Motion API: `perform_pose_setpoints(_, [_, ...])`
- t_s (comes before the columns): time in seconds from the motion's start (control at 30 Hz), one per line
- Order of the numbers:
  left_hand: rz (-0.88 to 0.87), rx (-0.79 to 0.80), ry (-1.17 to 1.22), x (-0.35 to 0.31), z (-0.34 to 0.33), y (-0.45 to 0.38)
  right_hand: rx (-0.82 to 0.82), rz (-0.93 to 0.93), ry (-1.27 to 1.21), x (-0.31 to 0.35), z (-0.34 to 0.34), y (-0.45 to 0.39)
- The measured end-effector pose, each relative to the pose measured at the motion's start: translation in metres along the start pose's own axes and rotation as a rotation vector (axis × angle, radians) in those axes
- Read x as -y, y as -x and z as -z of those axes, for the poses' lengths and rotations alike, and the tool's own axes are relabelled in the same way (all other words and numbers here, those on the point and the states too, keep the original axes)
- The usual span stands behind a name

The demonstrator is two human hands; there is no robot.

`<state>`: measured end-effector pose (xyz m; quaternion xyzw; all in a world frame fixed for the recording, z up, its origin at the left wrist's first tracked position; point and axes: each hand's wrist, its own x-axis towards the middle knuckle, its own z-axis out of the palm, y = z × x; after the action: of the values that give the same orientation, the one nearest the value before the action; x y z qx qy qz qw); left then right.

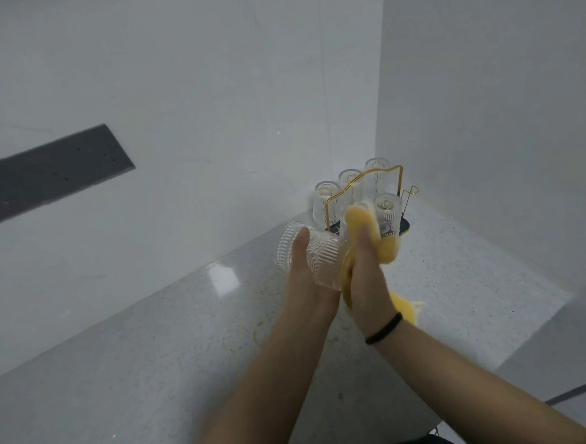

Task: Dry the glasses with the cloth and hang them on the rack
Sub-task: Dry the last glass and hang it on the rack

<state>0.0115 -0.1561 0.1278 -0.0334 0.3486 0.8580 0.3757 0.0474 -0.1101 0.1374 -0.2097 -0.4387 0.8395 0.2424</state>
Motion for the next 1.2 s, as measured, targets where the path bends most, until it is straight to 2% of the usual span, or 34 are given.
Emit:
perform_pose_setpoints(0.07, [0.031, 0.018, -0.031, -0.001, 0.005, 0.0, 0.097, 0.002, 0.106, -0.004, 0.004, 0.01])
perform_pose_setpoints(0.13, [0.0, 0.066, -0.146, -0.006, 0.01, 0.003, 0.193, -0.017, 0.051, 0.007, 0.013, -0.004])
perform_pose_setpoints(0.27, [-0.108, 0.064, -0.393, -0.012, 0.021, 0.015, 0.193, -0.126, 0.058, 0.041, 0.031, -0.031])
perform_pose_setpoints(0.33, [-0.152, 0.085, -0.509, -0.01, 0.021, 0.02, 0.25, -0.091, 0.179, 0.043, 0.03, -0.03])
perform_pose_setpoints(0.43, [-0.222, 0.126, -0.64, -0.007, 0.02, 0.026, 0.25, -0.016, 0.347, 0.039, 0.021, -0.023])
perform_pose_setpoints(0.53, [-0.103, 0.139, -0.547, -0.01, 0.021, 0.03, 0.147, 0.219, 0.486, 0.025, 0.019, -0.021])
perform_pose_setpoints(0.57, [-0.035, 0.141, -0.494, -0.01, 0.019, 0.032, 0.087, 0.228, 0.484, 0.021, 0.023, -0.022])
perform_pose_setpoints(0.67, [0.127, 0.192, -0.264, -0.006, 0.016, 0.035, 0.029, 0.085, 0.376, 0.017, 0.034, -0.028])
perform_pose_setpoints(0.73, [0.161, 0.246, -0.215, -0.007, 0.018, 0.033, 0.011, 0.1, 0.453, 0.02, 0.036, -0.032])
perform_pose_setpoints(0.8, [0.108, 0.237, -0.437, -0.01, 0.018, 0.033, -0.045, 0.254, 0.559, 0.024, 0.034, -0.037])
perform_pose_setpoints(0.87, [0.034, 0.122, -0.75, -0.01, 0.017, 0.033, -0.103, 0.431, 0.714, 0.028, 0.032, -0.042])
perform_pose_setpoints(0.93, [-0.042, 0.077, -0.909, -0.007, 0.021, 0.029, -0.147, 0.522, 0.801, 0.03, 0.031, -0.044])
perform_pose_setpoints(1.0, [-0.012, 0.11, -0.81, -0.006, 0.021, 0.027, -0.111, 0.504, 0.688, 0.029, 0.033, -0.043])
perform_pose_setpoints(1.1, [0.25, 0.253, -0.25, -0.006, 0.017, 0.031, -0.058, 0.405, 0.332, 0.03, 0.04, -0.041])
perform_pose_setpoints(1.13, [0.291, 0.303, -0.161, -0.004, 0.019, 0.03, -0.062, 0.395, 0.293, 0.031, 0.042, -0.043])
perform_pose_setpoints(1.2, [0.268, 0.286, -0.219, 0.0, 0.017, 0.027, -0.1, 0.407, 0.356, 0.031, 0.045, -0.048])
